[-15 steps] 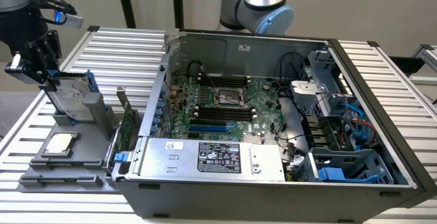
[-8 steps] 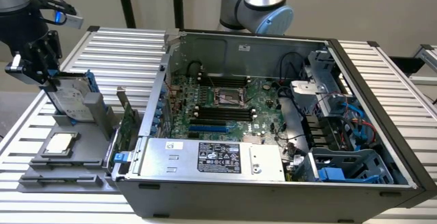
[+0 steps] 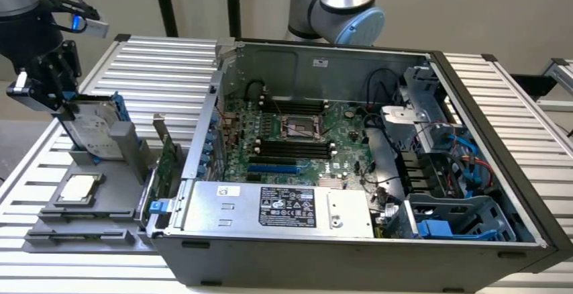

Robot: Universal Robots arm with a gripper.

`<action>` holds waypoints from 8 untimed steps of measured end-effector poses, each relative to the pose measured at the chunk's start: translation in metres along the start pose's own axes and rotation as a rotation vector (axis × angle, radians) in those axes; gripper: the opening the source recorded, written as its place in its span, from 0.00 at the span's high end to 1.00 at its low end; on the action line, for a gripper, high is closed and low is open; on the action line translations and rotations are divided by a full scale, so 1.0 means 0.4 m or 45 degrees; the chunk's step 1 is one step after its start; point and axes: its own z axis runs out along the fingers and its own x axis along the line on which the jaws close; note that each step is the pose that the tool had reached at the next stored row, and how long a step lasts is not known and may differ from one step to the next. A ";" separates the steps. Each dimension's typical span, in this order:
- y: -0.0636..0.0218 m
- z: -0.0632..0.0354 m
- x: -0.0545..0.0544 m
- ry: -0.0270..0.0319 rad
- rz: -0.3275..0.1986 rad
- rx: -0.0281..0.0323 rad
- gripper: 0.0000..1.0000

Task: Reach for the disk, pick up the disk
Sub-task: 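Pick up the disk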

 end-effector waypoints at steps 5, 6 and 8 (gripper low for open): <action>0.000 0.000 -0.001 0.0000 0.002 0.0000 0.59; 0.000 0.000 -0.001 0.0000 0.003 0.0000 0.61; 0.000 0.000 -0.001 0.0001 0.005 -0.0002 0.67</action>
